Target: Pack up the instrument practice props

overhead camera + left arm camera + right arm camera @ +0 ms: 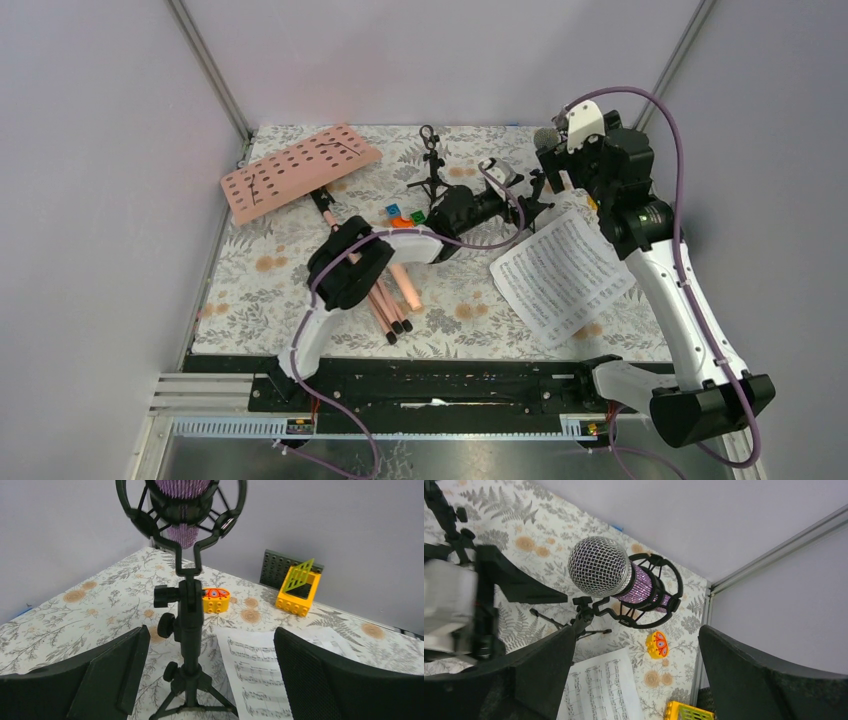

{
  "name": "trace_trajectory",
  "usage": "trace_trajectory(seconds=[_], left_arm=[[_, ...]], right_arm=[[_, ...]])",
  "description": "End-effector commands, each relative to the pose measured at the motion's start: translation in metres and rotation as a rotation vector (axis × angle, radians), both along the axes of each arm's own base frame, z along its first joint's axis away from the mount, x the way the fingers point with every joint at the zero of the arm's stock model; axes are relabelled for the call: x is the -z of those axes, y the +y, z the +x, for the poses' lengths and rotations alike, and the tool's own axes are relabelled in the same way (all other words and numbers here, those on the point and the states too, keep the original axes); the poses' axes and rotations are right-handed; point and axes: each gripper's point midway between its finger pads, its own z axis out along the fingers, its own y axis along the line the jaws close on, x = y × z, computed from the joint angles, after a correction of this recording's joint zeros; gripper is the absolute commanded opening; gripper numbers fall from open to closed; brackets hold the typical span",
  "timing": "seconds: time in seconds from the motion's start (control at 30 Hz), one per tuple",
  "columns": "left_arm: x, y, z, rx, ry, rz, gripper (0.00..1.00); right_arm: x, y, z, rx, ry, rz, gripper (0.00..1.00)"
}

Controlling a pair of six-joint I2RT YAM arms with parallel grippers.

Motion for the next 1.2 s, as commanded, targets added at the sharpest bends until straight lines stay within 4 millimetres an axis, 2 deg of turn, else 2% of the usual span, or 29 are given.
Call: trace_trajectory(seconds=[0.0,0.23,0.3,0.47,0.6,0.7,0.8,0.87,0.9,0.93,1.17], left_arm=[[-0.009,-0.019,0.021,-0.027,-0.008,-0.091,0.99],[0.011,-0.047,0.042,-0.021,0.024,-0.118,0.99],[0.016,-0.051,0.048,-0.037,0.04,-0.125,0.96],[0.024,-0.062,0.056,-0.028,0.075,-0.13,0.64],[0.02,-0.065,0.044,0.027,0.07,-0.13,0.27],[0.018,-0.059,0.03,0.057,0.056,-0.126,0.1],[0.016,-0.044,0.018,0.052,0.038,-0.11,0.0],[0.015,-0.028,0.007,0.035,0.01,-0.093,0.0],[0.023,-0.02,0.004,0.021,0.006,-0.07,0.0],[0.017,-0.012,-0.002,0.013,-0.011,-0.058,0.0],[0.028,0.03,-0.039,0.014,-0.03,0.036,0.0]], right_arm=[[-0.046,-0.001,-0.017,-0.014,-0.166,0.057,1.0],[-0.058,-0.007,-0.056,-0.028,-0.223,0.091,1.0],[-0.061,-0.007,-0.064,-0.031,-0.228,0.103,1.0],[-0.07,-0.004,-0.08,-0.067,-0.259,0.124,1.0],[-0.067,-0.002,-0.085,-0.094,-0.262,0.114,1.0],[-0.067,0.004,-0.093,-0.14,-0.298,0.114,1.0],[-0.059,0.011,-0.097,-0.189,-0.307,0.112,1.0],[-0.05,0.016,-0.098,-0.214,-0.276,0.114,1.0],[-0.046,0.018,-0.098,-0.226,-0.257,0.118,1.0],[-0.044,0.02,-0.099,-0.236,-0.247,0.124,1.0],[-0.041,0.043,-0.107,-0.358,-0.244,0.181,1.0]])
